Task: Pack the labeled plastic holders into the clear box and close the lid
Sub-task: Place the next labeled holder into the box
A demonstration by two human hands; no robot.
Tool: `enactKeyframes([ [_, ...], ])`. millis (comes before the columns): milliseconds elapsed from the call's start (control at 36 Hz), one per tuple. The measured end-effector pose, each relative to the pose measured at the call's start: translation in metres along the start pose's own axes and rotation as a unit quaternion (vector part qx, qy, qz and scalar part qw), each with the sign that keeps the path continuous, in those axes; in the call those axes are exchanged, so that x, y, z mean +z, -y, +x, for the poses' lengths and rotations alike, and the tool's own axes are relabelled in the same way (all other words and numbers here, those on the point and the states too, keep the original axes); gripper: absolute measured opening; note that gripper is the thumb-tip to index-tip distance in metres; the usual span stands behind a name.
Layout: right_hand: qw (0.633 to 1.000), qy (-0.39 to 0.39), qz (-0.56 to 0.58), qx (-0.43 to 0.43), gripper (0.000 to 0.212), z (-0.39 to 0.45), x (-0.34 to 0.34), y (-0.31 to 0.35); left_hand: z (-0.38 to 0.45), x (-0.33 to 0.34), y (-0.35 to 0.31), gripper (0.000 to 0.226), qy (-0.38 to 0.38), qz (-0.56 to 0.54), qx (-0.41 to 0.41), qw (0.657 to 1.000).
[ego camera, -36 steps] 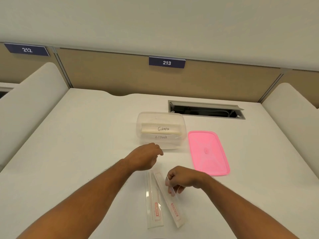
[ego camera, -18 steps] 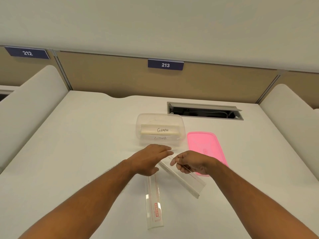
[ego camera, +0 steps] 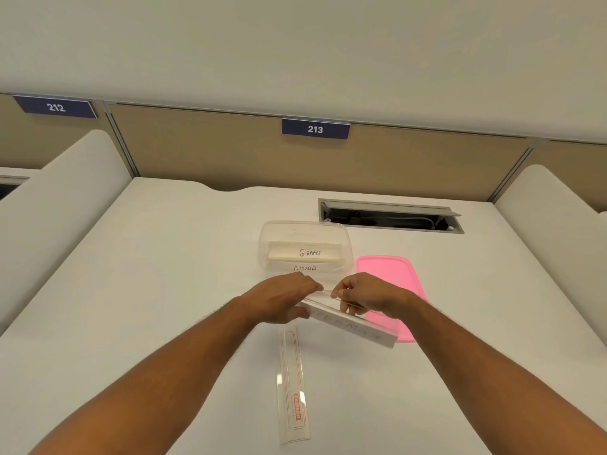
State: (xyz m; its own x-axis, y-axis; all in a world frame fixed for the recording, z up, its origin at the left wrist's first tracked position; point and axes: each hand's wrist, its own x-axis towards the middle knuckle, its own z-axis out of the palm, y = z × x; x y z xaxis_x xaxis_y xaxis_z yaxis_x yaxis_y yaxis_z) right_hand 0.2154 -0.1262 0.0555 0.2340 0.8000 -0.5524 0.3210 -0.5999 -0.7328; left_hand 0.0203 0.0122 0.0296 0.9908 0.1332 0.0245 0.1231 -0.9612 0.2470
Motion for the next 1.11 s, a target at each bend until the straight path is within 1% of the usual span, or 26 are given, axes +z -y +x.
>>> enactKeyframes([
  [56,0.999,-0.027,-0.038,-0.008,0.018,0.000,-0.003,0.004,0.003,-0.003,0.003,0.060,-0.002,-0.004,-0.010,1.000],
  [111,0.996,-0.059,-0.070,-0.021,0.022,-0.001,-0.008,0.008,0.005,-0.006,0.007,0.059,-0.007,-0.008,-0.019,1.000],
  [194,0.988,-0.097,-0.114,-0.036,0.034,-0.003,-0.017,0.015,0.007,-0.010,0.013,0.057,-0.017,-0.013,-0.034,0.999],
  [306,0.978,-0.127,-0.155,-0.061,0.050,-0.004,-0.032,0.023,0.009,-0.016,0.020,0.055,-0.045,-0.021,-0.058,0.997],
  [417,0.962,-0.136,-0.222,-0.083,0.043,-0.007,-0.044,0.027,0.011,-0.023,0.028,0.052,-0.058,-0.032,-0.079,0.995],
  [444,0.957,-0.133,-0.241,-0.092,0.047,-0.007,-0.047,0.027,0.012,-0.025,0.030,0.052,-0.060,-0.034,-0.087,0.994],
  [528,0.943,-0.127,-0.284,-0.120,0.070,-0.008,-0.051,0.027,0.013,-0.029,0.036,0.051,-0.068,-0.050,-0.105,0.991],
  [639,0.913,-0.134,-0.356,-0.148,0.084,-0.003,-0.049,0.026,0.015,-0.035,0.042,0.049,-0.071,-0.059,-0.121,0.988],
  [694,0.894,-0.140,-0.391,-0.166,0.084,0.001,-0.047,0.025,0.016,-0.037,0.046,0.048,-0.071,-0.060,-0.128,0.987],
  [778,0.866,-0.160,-0.439,-0.177,0.077,0.006,-0.045,0.024,0.016,-0.039,0.049,0.048,-0.067,-0.063,-0.135,0.987],
  [833,0.857,-0.174,-0.451,-0.180,0.072,0.010,-0.044,0.024,0.015,-0.040,0.051,0.049,-0.066,-0.062,-0.134,0.987],
  [917,0.859,-0.173,-0.445,-0.184,0.069,0.014,-0.045,0.026,0.015,-0.043,0.054,0.054,-0.062,-0.056,-0.133,0.988],
  [1000,0.865,-0.173,-0.434,-0.184,0.068,0.019,-0.047,0.028,0.016,-0.046,0.058,0.066,-0.057,-0.052,-0.125,0.989],
  [1111,0.865,-0.184,-0.430,-0.185,0.065,0.027,-0.048,0.033,0.022,-0.049,0.063,0.070,-0.074,-0.021,-0.126,0.989],
])
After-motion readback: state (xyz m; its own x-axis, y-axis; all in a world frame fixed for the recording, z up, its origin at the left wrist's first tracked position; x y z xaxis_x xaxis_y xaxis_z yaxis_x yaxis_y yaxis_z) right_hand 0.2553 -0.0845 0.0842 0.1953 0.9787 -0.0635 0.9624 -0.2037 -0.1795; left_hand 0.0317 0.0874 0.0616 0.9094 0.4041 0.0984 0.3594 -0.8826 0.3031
